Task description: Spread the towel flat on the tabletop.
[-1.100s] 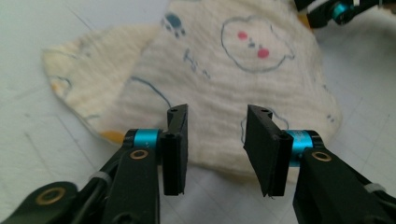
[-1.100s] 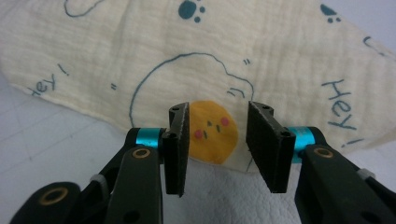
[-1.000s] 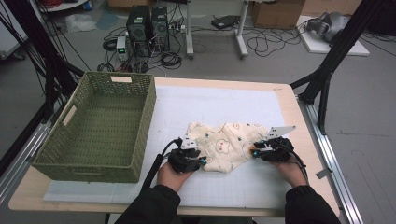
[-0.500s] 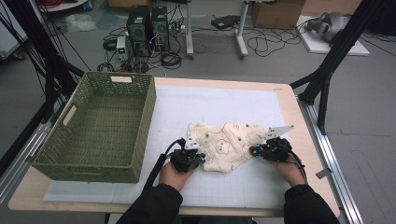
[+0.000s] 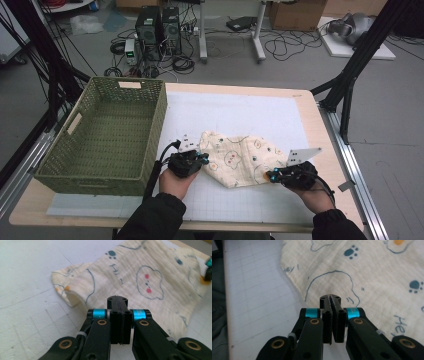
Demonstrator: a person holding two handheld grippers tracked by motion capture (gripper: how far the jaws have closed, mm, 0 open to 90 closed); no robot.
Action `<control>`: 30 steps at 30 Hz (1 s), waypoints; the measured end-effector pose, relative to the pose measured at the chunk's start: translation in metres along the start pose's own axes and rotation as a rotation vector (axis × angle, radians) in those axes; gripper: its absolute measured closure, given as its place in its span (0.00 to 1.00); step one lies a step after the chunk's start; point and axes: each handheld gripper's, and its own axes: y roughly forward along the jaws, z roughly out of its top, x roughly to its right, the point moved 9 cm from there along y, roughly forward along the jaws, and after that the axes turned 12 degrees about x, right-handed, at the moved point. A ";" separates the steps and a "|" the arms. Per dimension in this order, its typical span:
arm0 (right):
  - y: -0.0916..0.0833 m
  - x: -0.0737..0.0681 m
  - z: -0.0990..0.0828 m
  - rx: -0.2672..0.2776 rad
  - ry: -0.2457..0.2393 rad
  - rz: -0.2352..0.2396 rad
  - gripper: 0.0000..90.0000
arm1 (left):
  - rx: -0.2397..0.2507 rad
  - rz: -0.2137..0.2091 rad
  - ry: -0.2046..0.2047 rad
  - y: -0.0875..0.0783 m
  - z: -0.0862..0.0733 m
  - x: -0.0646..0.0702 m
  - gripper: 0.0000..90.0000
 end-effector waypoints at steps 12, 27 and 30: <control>-0.004 0.018 -0.007 -0.006 -0.044 -0.066 0.73 | -0.021 -0.046 0.008 0.000 -0.007 0.006 0.81; 0.007 0.037 -0.022 -0.046 -0.022 -0.072 0.68 | -0.144 -0.138 0.054 0.010 -0.042 0.032 0.63; 0.010 0.037 -0.025 -0.044 -0.015 -0.065 0.73 | -0.139 -0.125 0.076 0.011 -0.042 0.033 0.68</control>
